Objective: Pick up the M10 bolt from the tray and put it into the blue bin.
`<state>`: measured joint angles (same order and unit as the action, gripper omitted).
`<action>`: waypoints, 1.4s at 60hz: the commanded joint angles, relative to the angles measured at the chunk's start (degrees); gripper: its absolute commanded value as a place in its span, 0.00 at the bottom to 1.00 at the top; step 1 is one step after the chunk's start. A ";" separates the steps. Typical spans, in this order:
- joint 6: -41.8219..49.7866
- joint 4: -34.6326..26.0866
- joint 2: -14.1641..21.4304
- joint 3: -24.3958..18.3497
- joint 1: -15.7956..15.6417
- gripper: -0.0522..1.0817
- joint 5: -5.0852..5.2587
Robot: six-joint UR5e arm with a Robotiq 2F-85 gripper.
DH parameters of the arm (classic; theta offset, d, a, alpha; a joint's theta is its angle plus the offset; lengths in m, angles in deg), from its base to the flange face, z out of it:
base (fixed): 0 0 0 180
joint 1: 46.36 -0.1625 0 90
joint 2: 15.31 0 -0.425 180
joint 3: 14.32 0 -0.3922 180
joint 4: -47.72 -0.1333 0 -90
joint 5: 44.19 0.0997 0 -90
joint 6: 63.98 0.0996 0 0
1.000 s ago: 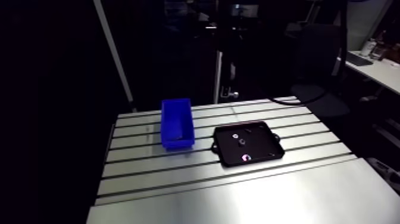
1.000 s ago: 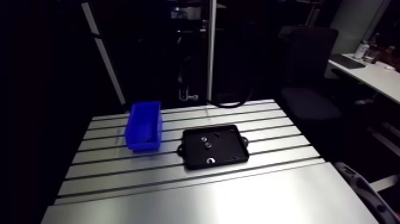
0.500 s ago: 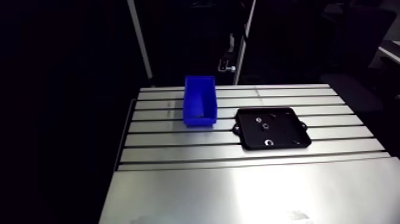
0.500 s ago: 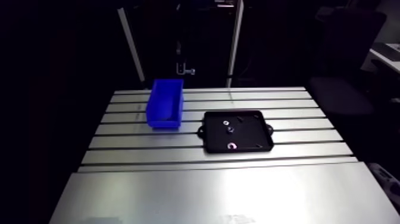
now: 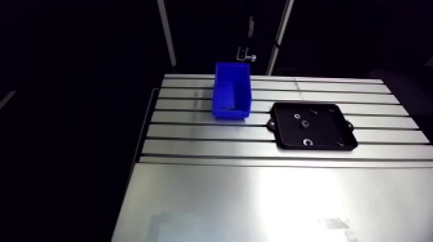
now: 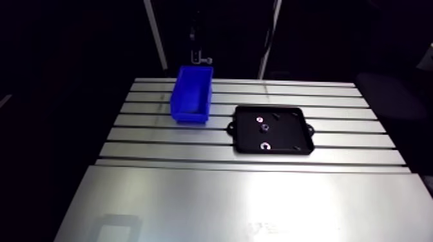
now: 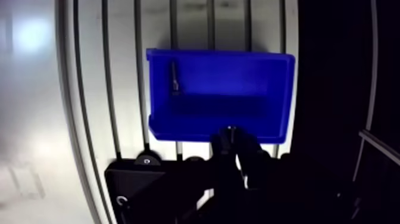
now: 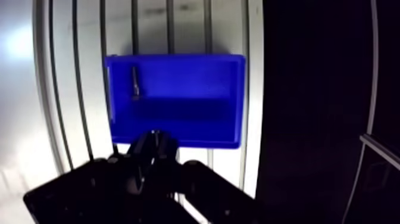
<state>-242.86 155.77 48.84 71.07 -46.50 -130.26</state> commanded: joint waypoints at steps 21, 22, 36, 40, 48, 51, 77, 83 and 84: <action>2.05 0.37 -3.52 -0.26 -2.30 0.96 -0.19; 2.14 0.37 -3.78 -0.26 -2.39 0.96 -0.19; 3.72 0.53 -5.71 -0.16 -2.59 0.95 -0.63; 3.74 0.54 -6.17 -0.17 -2.57 0.95 -0.63; 3.83 0.54 -6.85 -0.17 -2.59 0.95 -0.63; 3.83 0.62 -7.14 -0.17 -2.59 0.95 -0.70; 4.30 2.20 -9.59 0.02 -2.83 0.94 -0.63; 4.86 2.63 -10.05 0.00 -2.92 0.94 -0.71; 4.86 2.63 -10.05 0.00 -2.92 0.94 -0.71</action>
<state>-238.73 157.71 39.73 71.08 -49.20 -130.92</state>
